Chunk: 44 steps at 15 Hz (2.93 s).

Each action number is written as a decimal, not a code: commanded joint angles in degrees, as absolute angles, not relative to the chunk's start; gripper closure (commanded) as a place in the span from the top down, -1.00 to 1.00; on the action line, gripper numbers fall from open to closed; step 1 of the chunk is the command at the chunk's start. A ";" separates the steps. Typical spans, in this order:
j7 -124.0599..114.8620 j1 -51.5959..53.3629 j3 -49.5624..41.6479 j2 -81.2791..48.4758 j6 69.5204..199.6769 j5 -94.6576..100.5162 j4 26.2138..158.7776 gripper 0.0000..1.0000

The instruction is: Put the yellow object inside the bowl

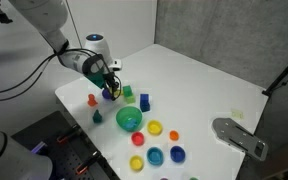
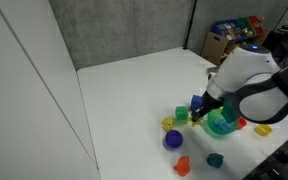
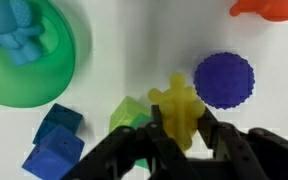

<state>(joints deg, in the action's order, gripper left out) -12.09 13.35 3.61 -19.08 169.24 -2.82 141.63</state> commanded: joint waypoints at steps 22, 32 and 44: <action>-17.31 -1.22 -1.04 12.79 141.19 2.60 152.77 1.00; -16.67 0.20 2.42 19.02 127.99 -3.09 149.26 1.00; -9.37 1.33 2.42 21.71 110.00 -5.17 142.75 1.00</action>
